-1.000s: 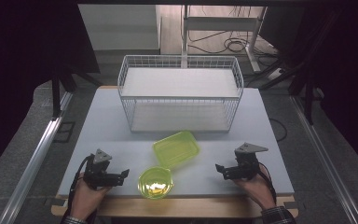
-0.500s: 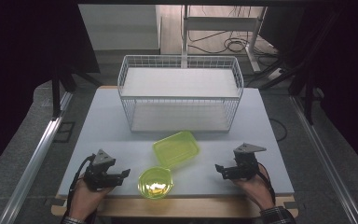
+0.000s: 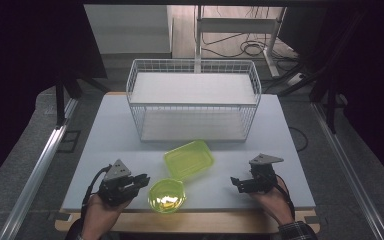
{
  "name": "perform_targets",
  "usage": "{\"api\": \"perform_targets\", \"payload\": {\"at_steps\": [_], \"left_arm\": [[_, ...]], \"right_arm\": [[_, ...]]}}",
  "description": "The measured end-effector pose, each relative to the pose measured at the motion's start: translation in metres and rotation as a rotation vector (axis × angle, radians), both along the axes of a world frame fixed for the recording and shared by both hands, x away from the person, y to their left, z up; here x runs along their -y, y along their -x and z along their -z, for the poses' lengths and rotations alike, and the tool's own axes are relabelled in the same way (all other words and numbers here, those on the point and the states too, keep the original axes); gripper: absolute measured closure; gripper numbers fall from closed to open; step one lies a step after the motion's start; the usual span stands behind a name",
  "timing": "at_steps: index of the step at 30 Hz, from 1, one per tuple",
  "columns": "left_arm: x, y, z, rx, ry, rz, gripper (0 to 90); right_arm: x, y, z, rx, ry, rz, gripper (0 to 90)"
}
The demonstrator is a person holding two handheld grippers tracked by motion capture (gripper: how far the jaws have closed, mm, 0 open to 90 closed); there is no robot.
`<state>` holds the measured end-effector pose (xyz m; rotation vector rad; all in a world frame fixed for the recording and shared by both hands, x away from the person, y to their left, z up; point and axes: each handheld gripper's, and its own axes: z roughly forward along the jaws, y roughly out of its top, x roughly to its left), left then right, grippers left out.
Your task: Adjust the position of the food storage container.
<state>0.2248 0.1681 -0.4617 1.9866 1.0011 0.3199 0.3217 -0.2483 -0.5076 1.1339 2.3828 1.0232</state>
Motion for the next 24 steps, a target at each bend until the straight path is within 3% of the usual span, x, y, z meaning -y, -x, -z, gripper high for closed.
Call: {"api": "perform_targets", "payload": {"at_steps": [4,14,16,24], "left_arm": [[0.02,0.003,-0.003,0.016,-0.02,0.073,90.0],[0.069,0.01,0.003,0.014,-0.039,0.196,90.0],[0.076,0.011,0.006,0.01,-0.054,0.208,90.0],[0.093,0.018,0.013,-0.023,-0.047,0.251,90.0]], "right_arm": [[-0.002,0.0,0.001,-0.002,0.012,-0.011,5.8],[-0.003,0.001,0.002,-0.009,0.025,-0.026,6.9],[-0.004,0.001,0.003,-0.011,0.027,-0.026,7.1],[-0.004,0.001,0.003,-0.019,0.042,-0.029,7.7]]}}
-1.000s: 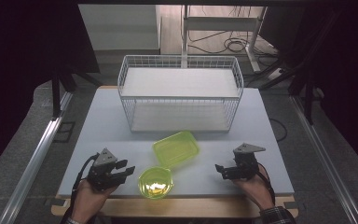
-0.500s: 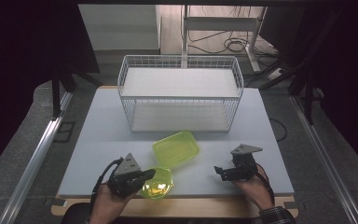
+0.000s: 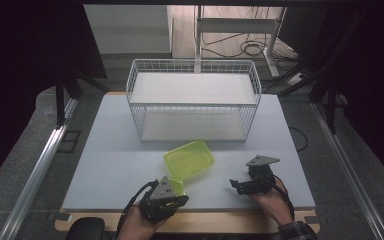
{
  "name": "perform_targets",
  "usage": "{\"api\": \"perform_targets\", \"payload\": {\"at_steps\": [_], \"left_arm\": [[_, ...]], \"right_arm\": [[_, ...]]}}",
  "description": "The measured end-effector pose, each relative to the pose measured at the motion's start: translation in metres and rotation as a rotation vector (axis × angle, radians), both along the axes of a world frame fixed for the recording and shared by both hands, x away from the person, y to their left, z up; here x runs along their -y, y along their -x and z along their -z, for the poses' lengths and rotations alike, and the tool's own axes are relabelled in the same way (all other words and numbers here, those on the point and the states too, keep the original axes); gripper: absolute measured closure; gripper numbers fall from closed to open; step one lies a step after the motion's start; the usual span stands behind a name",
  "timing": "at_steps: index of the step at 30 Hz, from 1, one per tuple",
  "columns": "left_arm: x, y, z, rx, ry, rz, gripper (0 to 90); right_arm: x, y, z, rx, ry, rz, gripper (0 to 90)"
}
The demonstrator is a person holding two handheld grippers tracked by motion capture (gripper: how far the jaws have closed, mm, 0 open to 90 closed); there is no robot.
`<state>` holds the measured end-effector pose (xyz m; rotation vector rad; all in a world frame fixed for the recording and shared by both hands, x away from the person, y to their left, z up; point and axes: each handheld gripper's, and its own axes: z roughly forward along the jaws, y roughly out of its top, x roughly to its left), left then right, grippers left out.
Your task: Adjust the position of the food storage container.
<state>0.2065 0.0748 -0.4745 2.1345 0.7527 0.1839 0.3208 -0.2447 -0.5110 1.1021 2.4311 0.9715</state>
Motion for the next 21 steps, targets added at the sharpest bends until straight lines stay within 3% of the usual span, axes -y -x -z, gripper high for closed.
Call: {"api": "perform_targets", "payload": {"at_steps": [4,11,21], "left_arm": [[0.004,0.002,0.005,-0.014,-0.023,0.002,90.0],[0.0,0.001,0.012,-0.043,-0.026,0.0,90.0],[-0.015,-0.004,0.011,-0.041,-0.047,-0.057,90.0]], "right_arm": [[0.0,0.0,0.0,0.0,0.006,-0.004,7.8],[-0.001,0.0,0.001,0.0,0.009,-0.008,8.1],[-0.001,0.001,0.0,0.001,0.006,-0.007,8.3]]}}
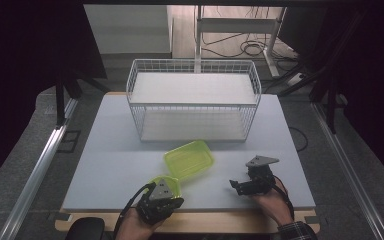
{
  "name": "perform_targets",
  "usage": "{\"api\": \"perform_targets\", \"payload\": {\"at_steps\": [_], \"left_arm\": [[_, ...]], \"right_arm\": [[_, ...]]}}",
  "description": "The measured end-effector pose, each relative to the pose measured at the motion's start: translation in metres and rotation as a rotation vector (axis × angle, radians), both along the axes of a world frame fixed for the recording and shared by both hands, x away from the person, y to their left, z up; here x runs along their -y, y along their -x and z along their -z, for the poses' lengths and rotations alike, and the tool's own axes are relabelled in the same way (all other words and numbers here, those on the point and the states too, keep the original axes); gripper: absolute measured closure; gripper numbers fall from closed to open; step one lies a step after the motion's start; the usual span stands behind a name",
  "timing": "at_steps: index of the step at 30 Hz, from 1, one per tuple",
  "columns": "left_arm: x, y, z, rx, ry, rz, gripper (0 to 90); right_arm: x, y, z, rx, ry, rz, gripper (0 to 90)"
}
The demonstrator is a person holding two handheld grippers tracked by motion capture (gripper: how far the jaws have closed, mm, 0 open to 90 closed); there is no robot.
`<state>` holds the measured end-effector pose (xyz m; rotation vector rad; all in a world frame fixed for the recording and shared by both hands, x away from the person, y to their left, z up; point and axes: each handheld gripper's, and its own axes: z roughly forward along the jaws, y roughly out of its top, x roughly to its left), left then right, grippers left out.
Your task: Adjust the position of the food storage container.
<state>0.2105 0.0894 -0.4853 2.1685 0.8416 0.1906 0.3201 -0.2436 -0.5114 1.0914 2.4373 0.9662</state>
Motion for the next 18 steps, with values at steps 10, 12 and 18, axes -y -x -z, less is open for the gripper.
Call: {"api": "perform_targets", "payload": {"at_steps": [10,12,18], "left_arm": [[-0.027,-0.01,-0.001,-0.004,-0.024,-0.085,90.0],[-0.03,-0.011,-0.001,-0.005,-0.025,-0.092,90.0],[-0.051,-0.018,0.0,-0.011,-0.043,-0.144,90.0]], "right_arm": [[0.0,0.0,0.0,-0.001,0.001,0.0,8.5],[0.0,0.0,0.001,-0.002,0.002,-0.001,8.5],[-0.001,0.0,0.001,-0.007,0.005,-0.001,8.7]]}}
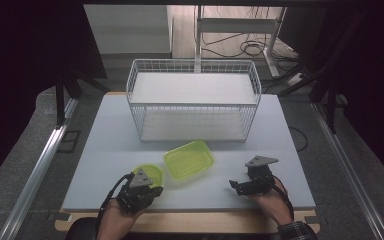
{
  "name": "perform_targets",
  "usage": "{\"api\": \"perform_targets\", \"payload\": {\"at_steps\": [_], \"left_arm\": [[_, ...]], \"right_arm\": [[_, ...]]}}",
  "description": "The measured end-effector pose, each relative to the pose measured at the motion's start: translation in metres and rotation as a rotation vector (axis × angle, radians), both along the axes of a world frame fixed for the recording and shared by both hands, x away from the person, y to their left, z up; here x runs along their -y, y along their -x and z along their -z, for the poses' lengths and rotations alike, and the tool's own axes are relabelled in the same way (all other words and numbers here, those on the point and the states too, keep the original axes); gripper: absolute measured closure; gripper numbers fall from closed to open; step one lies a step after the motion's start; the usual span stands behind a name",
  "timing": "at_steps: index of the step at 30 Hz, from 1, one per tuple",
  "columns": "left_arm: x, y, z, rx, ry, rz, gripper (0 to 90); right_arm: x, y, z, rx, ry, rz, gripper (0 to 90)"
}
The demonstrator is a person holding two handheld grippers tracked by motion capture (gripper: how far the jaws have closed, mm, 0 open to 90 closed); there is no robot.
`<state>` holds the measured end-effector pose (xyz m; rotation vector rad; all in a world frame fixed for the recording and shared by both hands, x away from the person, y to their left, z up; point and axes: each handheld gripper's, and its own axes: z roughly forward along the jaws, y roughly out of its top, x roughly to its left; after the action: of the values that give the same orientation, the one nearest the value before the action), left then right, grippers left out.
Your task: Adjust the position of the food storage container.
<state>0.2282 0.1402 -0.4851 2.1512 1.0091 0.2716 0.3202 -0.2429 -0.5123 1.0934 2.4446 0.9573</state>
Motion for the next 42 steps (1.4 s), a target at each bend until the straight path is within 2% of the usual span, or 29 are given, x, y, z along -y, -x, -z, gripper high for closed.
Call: {"api": "perform_targets", "payload": {"at_steps": [10,13,27,34,39,42], "left_arm": [[-0.025,-0.012,0.002,0.008,-0.002,-0.073,90.0],[-0.031,-0.017,0.003,0.011,0.0,-0.089,90.0],[-0.059,-0.043,0.008,0.038,-0.002,-0.144,90.0],[-0.071,-0.056,0.01,0.04,-0.005,-0.181,90.0],[-0.07,-0.053,0.009,0.056,-0.015,-0.191,90.0],[-0.06,-0.047,0.006,0.079,-0.002,-0.178,89.7]], "right_arm": [[0.0,0.0,0.0,-0.004,-0.008,-0.001,9.4],[0.0,0.0,0.0,-0.002,-0.029,0.003,9.5],[-0.001,-0.001,-0.002,-0.013,-0.08,0.022,9.5],[-0.001,-0.002,-0.001,-0.025,-0.082,0.026,9.5],[-0.001,-0.002,-0.003,-0.025,-0.088,0.035,10.6],[0.0,-0.003,-0.006,-0.017,-0.102,0.027,17.7]]}}
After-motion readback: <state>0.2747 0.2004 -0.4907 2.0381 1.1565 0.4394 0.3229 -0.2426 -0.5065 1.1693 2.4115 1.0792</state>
